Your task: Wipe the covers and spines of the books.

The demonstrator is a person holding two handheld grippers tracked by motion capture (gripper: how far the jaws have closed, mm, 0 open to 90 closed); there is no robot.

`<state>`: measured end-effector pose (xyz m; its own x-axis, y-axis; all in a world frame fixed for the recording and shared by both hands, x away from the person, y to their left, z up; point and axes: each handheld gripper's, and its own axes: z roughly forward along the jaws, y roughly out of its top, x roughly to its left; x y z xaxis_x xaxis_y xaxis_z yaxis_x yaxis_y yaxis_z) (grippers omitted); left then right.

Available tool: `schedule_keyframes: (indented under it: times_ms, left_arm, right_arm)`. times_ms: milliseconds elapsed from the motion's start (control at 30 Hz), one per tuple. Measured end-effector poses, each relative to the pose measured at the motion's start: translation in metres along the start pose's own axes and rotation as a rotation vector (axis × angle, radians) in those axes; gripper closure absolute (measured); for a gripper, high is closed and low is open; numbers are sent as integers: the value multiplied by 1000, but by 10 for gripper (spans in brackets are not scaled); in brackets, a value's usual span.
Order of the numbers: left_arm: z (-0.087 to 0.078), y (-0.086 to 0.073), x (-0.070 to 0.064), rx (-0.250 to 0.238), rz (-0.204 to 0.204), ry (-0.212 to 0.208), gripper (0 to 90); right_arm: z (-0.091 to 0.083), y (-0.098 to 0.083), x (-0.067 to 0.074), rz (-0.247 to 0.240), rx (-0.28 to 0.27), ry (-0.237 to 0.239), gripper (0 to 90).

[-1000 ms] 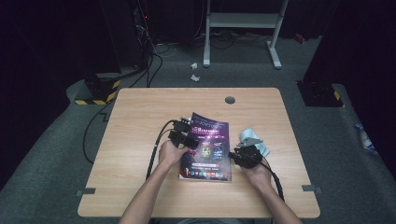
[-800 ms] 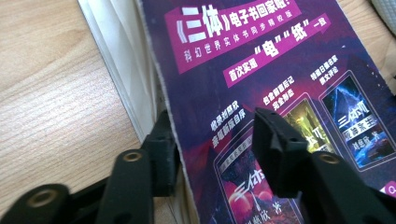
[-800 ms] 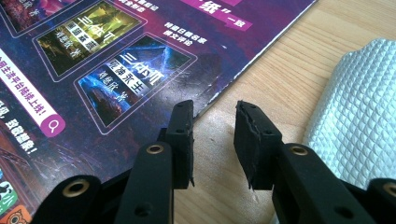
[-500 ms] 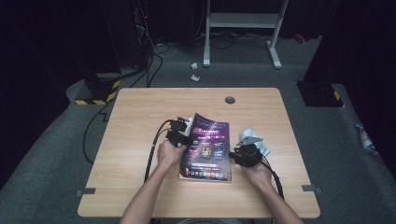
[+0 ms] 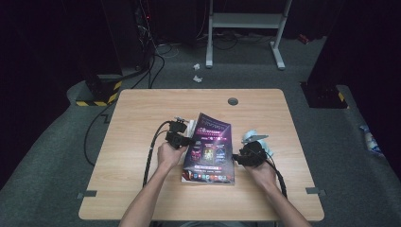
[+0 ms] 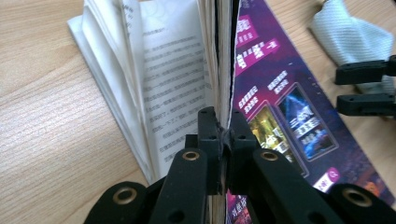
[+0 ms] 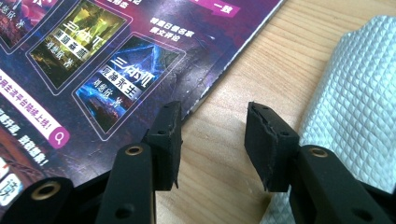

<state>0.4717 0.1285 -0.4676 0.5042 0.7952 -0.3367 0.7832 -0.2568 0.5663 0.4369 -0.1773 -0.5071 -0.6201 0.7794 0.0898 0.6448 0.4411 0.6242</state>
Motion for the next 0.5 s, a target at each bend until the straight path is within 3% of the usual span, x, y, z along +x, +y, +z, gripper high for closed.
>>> schedule_keyframes:
  times_ms: [167,500]
  left_arm:
    - [-5,0,-3,-19,12,-15,870]
    - [-14,1,-7,-38,29,-35,871]
  right_arm:
    - [-4,3,-4,49,-6,45,531]
    - [-1,19,-3,84,33,93,495]
